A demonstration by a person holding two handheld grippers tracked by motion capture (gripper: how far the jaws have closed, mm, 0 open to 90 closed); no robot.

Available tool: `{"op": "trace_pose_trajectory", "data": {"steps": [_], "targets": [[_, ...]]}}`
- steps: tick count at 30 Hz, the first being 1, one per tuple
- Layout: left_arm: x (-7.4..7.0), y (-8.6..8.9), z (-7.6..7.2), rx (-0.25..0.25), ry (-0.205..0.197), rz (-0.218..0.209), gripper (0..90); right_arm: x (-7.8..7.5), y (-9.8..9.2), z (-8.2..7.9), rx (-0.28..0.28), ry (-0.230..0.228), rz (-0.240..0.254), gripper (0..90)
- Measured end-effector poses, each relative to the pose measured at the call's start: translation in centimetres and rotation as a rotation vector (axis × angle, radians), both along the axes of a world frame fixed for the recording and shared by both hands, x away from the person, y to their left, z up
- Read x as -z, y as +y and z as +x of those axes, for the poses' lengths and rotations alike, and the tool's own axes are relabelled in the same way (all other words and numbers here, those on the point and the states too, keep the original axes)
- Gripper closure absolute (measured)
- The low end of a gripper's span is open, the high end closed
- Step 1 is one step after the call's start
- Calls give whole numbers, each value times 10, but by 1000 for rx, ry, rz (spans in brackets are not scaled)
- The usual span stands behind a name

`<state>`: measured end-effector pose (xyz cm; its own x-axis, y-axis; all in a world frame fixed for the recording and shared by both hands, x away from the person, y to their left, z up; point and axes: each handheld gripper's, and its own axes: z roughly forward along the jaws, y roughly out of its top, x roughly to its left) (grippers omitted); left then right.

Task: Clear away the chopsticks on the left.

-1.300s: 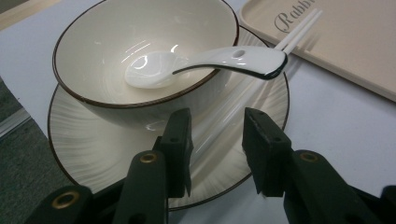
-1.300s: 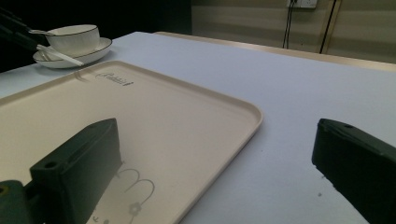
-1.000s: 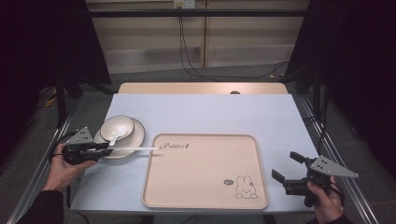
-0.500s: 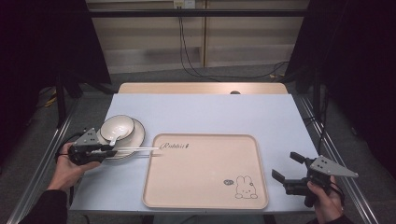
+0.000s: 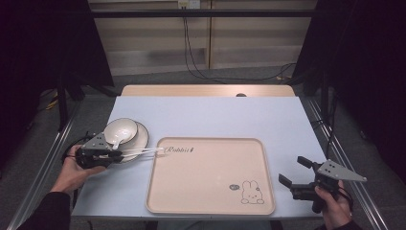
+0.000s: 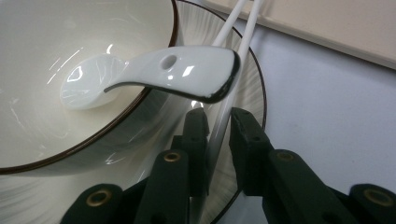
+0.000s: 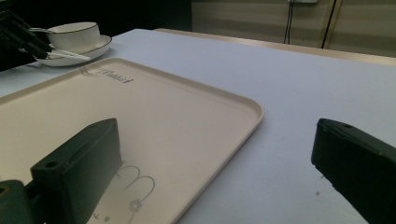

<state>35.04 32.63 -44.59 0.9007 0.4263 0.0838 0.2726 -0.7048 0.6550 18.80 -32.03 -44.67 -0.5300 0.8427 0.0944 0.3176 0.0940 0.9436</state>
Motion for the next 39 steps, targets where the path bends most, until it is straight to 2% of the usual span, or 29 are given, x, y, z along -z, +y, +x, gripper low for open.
{"op": "trace_pose_trajectory", "data": {"steps": [5,6,9,11,12,13,18,19,22,25,27,29,30,36,38,39], "targets": [[-2,-2,2,37,25,14,805,0,0,0,4,7,0,13],[-1,-3,3,37,31,3,813,0,0,0,5,8,-1,13],[-2,-3,4,40,39,19,822,0,0,0,5,9,-6,13],[-1,-4,4,41,51,3,836,1,1,1,4,11,-6,15],[-1,-4,4,30,51,0,845,1,1,1,3,11,-7,15],[-2,-4,5,26,72,-3,846,1,1,1,3,10,-7,15],[-2,-3,4,-2,90,-25,850,1,0,0,7,17,-1,17],[-2,-4,4,-9,85,-35,850,1,0,1,8,14,-3,17],[-3,-3,2,-23,107,-66,851,0,1,0,8,9,3,17],[-6,-4,0,-37,110,-75,851,0,1,0,6,11,4,17],[-8,-3,-2,-47,121,-105,850,0,1,0,5,10,3,17],[-11,-3,-4,-73,123,-101,850,0,1,0,4,7,4,17],[-12,-2,-4,-76,130,-114,850,0,1,0,4,8,4,17],[-23,-5,-18,-126,146,-159,851,0,1,0,1,8,6,17],[-25,-5,-24,-151,144,-180,851,0,1,0,3,7,-2,17],[-25,-4,-27,-183,139,-184,851,0,1,0,1,6,4,17]]}}
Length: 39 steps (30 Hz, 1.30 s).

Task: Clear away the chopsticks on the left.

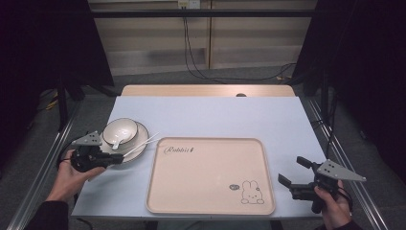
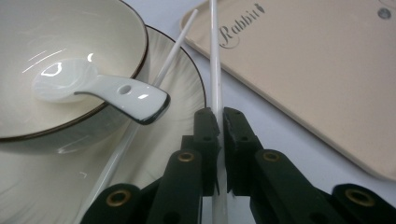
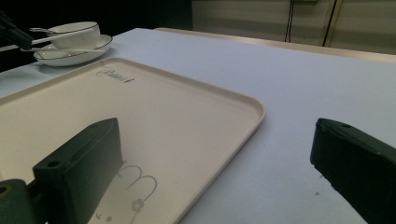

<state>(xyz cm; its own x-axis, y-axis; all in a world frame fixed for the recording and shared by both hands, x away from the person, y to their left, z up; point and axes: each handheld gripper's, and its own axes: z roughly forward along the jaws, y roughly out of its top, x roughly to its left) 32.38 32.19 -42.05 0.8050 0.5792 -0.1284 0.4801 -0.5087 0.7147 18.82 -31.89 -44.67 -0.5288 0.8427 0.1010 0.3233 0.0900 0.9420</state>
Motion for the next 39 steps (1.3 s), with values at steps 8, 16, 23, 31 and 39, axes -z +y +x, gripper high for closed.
{"op": "trace_pose_trajectory", "data": {"steps": [8,16,23,31,39], "targets": [[-6,-5,-24,-89,-3,-60,850,0,0,0,-1,-1,0,17],[-18,-21,-50,-154,-10,-113,851,0,1,0,-4,7,7,17],[-18,-35,-63,-262,15,-127,851,0,1,1,-12,-5,6,18],[-16,-57,-85,-284,43,-138,850,0,4,1,-14,-28,5,17],[-17,-79,-96,-366,63,-147,850,0,5,1,-19,-38,8,17]]}}
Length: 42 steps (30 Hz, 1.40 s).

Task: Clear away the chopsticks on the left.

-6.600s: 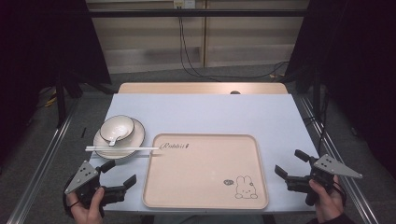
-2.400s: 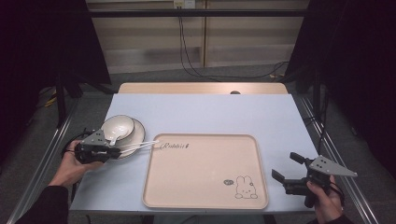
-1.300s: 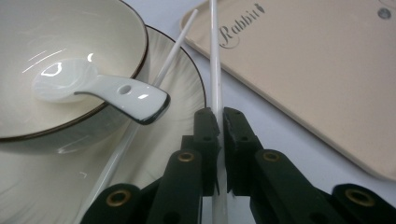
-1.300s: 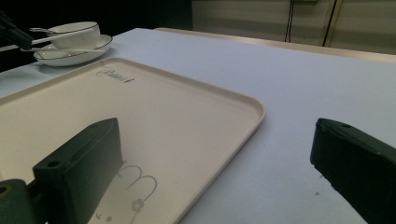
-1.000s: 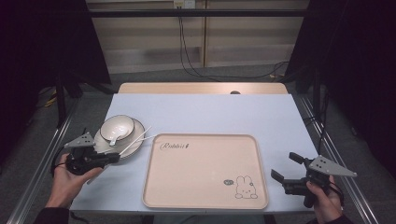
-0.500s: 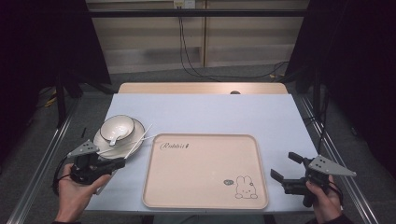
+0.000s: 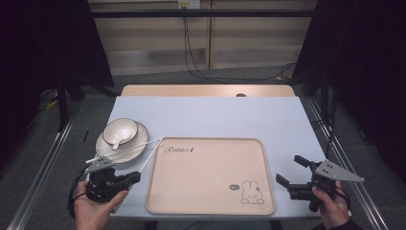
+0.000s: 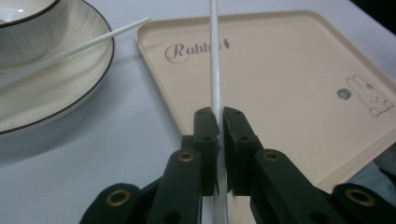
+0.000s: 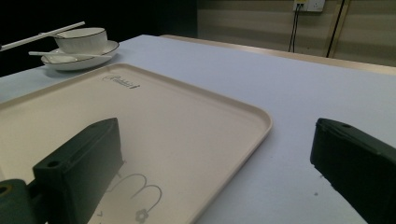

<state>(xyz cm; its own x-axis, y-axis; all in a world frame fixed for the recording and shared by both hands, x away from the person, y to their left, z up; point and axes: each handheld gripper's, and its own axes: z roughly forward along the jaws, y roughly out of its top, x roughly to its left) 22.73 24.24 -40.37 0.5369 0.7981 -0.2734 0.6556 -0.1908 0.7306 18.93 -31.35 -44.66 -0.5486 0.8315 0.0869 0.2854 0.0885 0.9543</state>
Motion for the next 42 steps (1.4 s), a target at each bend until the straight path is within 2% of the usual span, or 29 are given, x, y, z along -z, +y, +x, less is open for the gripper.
{"op": "trace_pose_trajectory", "data": {"steps": [1,2,6,9,10,12,16,18,22,24,25,35,36,39,42], "targets": [[-1,-5,0,-15,-5,18,850,0,0,0,-2,3,-2,17],[0,-7,1,-19,-1,19,850,0,0,1,-1,1,-6,17],[8,-18,7,-97,40,10,849,0,0,0,-3,2,-4,17],[13,-25,9,-100,66,21,849,0,1,1,-7,9,-3,17],[14,-28,11,-100,74,13,850,1,1,1,-9,11,-1,17],[15,-33,15,-100,71,29,850,1,0,1,0,15,4,17],[18,-43,26,-111,94,19,850,1,0,1,-5,12,-1,17],[22,-48,29,-116,99,34,850,1,1,1,-3,13,1,17],[34,-55,37,-132,129,32,850,1,1,0,0,14,2,18],[37,-57,37,-134,132,43,849,1,1,1,-3,12,1,17],[43,-59,38,-137,152,54,849,1,1,1,-7,10,-9,17],[58,-61,46,-178,203,81,849,1,1,1,-10,13,-5,18],[58,-61,46,-174,202,96,849,1,1,1,-12,12,-5,17],[60,-63,47,-180,199,101,847,1,2,1,-16,14,-4,18],[60,-64,46,-196,196,94,844,1,2,1,-17,14,-3,18]]}}
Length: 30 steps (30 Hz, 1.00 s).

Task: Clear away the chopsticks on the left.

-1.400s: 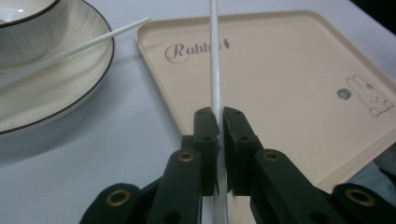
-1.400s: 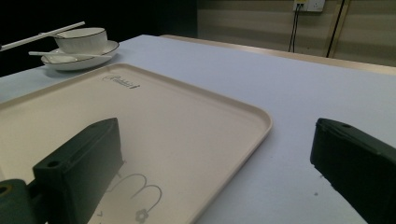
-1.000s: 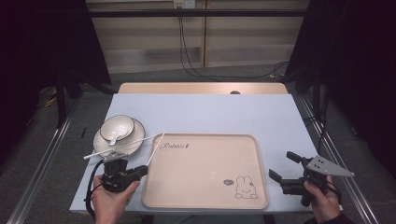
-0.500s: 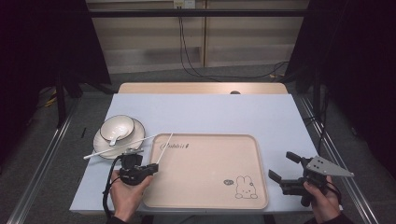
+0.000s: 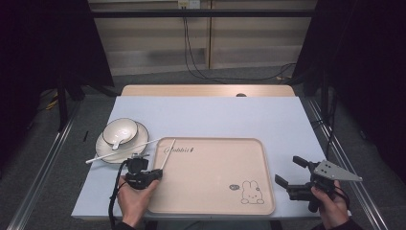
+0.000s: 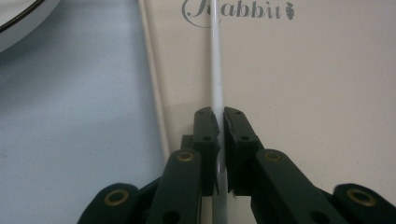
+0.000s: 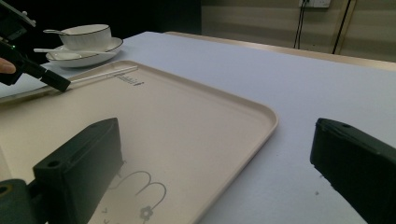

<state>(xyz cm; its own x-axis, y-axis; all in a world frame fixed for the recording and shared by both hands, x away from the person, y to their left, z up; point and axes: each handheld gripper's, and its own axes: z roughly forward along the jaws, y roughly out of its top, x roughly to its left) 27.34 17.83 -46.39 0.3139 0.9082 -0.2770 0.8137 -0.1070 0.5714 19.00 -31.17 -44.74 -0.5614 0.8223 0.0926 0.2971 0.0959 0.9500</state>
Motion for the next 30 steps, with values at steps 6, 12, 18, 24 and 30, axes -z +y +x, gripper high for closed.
{"op": "trace_pose_trajectory", "data": {"steps": [6,12,18,24,30], "targets": [[0,-1,0,13,-6,3,818,0,0,0,-1,-1,0,18],[-1,2,1,45,4,-10,766,0,0,0,-2,-2,-3,18],[-2,4,1,73,-20,-1,678,0,0,0,-10,-6,-1,18],[-8,7,-1,145,-101,-38,446,-1,0,0,-11,-4,0,18],[-18,14,-7,192,-218,-84,274,-1,0,-1,-11,-4,4,18]]}}
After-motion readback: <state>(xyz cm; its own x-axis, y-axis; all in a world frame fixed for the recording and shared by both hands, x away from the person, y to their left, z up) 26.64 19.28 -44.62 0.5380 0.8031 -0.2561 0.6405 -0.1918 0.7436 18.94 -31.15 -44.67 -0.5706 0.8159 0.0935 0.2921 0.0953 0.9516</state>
